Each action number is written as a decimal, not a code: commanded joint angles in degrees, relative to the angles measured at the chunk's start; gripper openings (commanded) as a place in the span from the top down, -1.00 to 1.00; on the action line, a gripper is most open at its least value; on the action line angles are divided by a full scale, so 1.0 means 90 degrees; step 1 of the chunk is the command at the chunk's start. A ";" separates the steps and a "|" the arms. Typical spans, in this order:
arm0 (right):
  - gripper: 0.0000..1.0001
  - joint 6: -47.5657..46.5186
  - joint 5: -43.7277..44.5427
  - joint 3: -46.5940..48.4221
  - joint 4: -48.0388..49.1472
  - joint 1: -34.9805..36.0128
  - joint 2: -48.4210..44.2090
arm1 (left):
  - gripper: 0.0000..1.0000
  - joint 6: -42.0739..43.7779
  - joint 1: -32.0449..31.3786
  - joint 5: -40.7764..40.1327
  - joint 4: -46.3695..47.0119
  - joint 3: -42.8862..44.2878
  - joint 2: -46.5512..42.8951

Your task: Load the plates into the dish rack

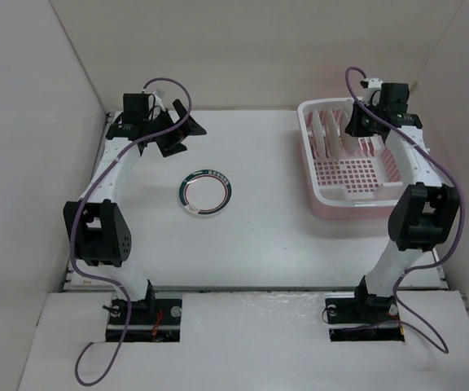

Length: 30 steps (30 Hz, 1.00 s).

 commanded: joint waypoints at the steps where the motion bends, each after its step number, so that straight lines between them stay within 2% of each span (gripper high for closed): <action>1: 1.00 -0.0071 -0.0055 0.0061 0.0395 0.0027 -0.0089 | -1.00 0.0187 -0.0025 0.0005 0.0002 0.0234 -0.0071; 23: 1.00 -0.0071 0.0141 0.0129 0.0347 0.0027 0.0340 | -1.00 0.0187 -0.0025 0.0063 0.0002 0.0234 -0.0071; 25: 0.92 -0.0071 0.0141 0.0129 0.0347 0.0027 0.0341 | -1.00 0.0187 -0.0025 0.0063 0.0002 0.0234 -0.0071; 26: 0.74 -0.0013 0.0199 0.0129 0.0347 0.0027 0.0408 | -1.00 0.0187 -0.0025 0.0063 0.0002 0.0234 -0.0071; 30: 0.54 -0.0012 0.0199 0.0187 0.0347 0.0027 0.0468 | -1.00 0.0187 -0.0025 0.0063 0.0002 0.0234 -0.0071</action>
